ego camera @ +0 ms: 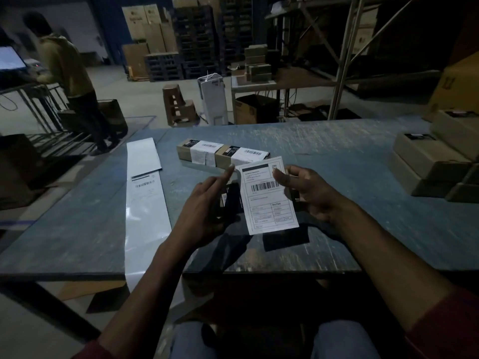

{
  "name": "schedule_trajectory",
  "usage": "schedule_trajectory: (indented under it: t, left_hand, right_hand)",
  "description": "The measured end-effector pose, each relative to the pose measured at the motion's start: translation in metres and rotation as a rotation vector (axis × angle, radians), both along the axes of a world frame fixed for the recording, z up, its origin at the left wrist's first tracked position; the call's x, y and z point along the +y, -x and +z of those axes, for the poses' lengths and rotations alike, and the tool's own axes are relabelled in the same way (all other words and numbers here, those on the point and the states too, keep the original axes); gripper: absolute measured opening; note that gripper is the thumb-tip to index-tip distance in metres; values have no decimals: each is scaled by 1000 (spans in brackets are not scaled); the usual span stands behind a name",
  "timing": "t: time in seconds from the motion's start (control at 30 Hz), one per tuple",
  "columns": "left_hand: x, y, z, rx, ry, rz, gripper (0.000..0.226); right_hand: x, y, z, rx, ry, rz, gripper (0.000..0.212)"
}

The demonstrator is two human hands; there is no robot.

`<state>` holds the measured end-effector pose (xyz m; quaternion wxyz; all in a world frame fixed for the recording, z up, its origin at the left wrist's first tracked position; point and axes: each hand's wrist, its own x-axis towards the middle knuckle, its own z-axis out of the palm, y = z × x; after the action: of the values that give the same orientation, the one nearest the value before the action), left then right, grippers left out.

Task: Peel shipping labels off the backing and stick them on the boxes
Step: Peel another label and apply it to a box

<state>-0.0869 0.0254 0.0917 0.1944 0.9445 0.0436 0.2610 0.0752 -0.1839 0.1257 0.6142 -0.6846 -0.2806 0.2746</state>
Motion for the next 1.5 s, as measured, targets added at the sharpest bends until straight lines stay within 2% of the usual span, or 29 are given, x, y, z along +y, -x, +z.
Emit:
schedule_trajectory:
  t: [0.1, 0.2, 0.27, 0.33, 0.4, 0.47, 0.63, 0.9, 0.97, 1.1, 1.23, 1.5]
  left_hand:
    - [2, 6, 1, 33, 189, -53, 124]
    - [-1, 13, 10, 82, 511, -126, 132]
    - [-9, 13, 18, 38, 767, -76, 125]
    - [-21, 5, 28, -33, 970, 39, 113]
    - [-27, -4, 34, -68, 1068, 151, 110]
    - [-31, -9, 36, -119, 1069, 234, 110]
    - [-38, -12, 35, -205, 901, 344, 118]
    - [-45, -10, 34, -255, 903, 350, 112]
    - [-47, -9, 35, -259, 952, 341, 110]
    - [-50, -6, 38, -262, 1064, 306, 105]
    - [-53, -1, 42, -261, 1117, 278, 98]
    - [-59, 2, 39, -348, 1064, 239, 105]
  right_hand:
    - [-5, -1, -3, 27, -61, -26, 47]
    - [-8, 1, -3, 44, -90, -25, 63]
    - [-7, 4, -1, 51, -112, -20, 71]
    - [-5, 7, 2, 54, -135, -7, 62]
    - [-2, 9, 4, 57, -136, 9, 48]
    - [2, 11, 5, 56, -130, 17, 46]
    - [8, 17, 5, 54, -169, -26, 70]
    - [8, 23, 5, 54, -164, -60, 71]
    - [7, 25, 6, 49, -154, -69, 65]
    - [6, 27, 7, 51, -156, -69, 40]
    - [7, 31, 10, 73, -177, -59, 27]
    - [9, 35, 13, 17, -147, -109, 26]
